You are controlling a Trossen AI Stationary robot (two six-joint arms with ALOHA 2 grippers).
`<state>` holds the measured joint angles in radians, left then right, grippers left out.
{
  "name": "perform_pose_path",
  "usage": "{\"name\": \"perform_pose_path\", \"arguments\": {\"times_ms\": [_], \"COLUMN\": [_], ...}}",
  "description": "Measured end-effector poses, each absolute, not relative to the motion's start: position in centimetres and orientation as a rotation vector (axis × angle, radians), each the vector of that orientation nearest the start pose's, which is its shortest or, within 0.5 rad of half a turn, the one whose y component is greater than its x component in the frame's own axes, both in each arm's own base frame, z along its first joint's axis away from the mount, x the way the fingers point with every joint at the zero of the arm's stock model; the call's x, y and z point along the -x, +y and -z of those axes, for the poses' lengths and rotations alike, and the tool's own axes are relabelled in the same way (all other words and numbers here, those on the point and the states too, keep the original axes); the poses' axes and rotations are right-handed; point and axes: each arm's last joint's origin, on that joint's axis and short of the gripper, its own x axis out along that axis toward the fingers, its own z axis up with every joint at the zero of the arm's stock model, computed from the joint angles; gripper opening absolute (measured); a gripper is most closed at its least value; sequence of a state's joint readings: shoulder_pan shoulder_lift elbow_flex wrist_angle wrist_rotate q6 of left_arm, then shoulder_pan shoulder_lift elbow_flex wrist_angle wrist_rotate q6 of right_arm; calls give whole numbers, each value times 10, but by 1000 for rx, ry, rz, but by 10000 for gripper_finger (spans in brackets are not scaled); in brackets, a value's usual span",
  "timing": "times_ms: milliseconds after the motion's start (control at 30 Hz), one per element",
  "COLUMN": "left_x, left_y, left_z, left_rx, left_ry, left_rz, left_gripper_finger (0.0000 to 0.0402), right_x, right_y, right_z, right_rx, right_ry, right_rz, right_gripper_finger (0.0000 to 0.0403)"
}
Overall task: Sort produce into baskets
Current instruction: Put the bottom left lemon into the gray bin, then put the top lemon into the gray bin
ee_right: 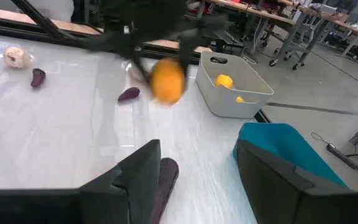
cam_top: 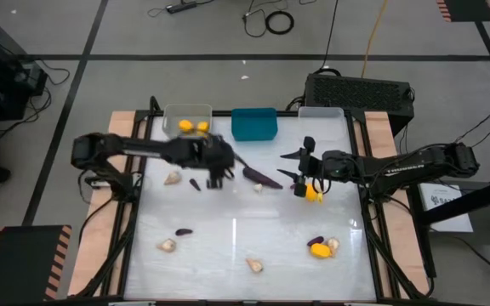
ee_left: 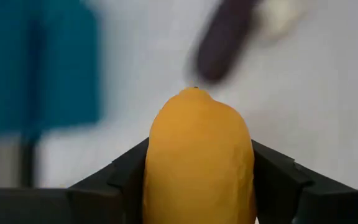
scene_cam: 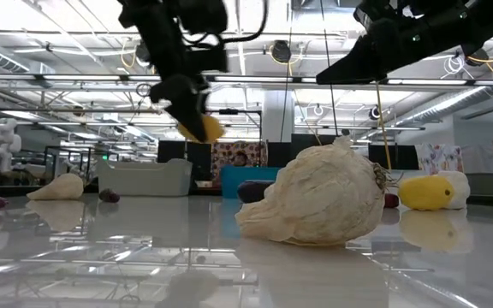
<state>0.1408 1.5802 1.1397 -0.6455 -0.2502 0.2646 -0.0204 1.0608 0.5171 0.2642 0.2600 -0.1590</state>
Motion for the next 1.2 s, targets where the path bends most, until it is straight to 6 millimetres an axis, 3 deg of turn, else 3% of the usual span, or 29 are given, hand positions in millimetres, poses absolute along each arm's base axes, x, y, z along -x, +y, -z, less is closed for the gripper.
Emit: {"name": "perform_pose_path", "arguments": {"times_ms": [233, 400, 533, 667, 967, 1200], "left_x": [-261, -228, -210, -203, -206, -211], "left_y": [136, 189, 215, 226, 227, 220], "left_z": [-253, -249, -241, -235, -234, -236], "left_rx": [-79, 137, 329, 379, 371, 354], "left_ry": [1172, 1169, 1134, 1133, 1120, 1123], "left_rz": [-521, -760, -930, -961, -955, -931], "left_gripper_finger": [223, 224, 224, 236, 316, 326], "right_x": [-224, -224, -224, -223, -222, -222], "right_y": [-12, -12, -12, -12, -12, -12], "right_z": [-233, -233, -232, -230, -227, -227], "right_rx": [197, 167, 135, 126, 129, 134], "right_ry": [295, 291, 297, 314, 349, 350], "right_rz": [255, 260, 262, 262, 260, 259], "right_gripper_finger": [203, 203, 203, 203, 203, 203]}}
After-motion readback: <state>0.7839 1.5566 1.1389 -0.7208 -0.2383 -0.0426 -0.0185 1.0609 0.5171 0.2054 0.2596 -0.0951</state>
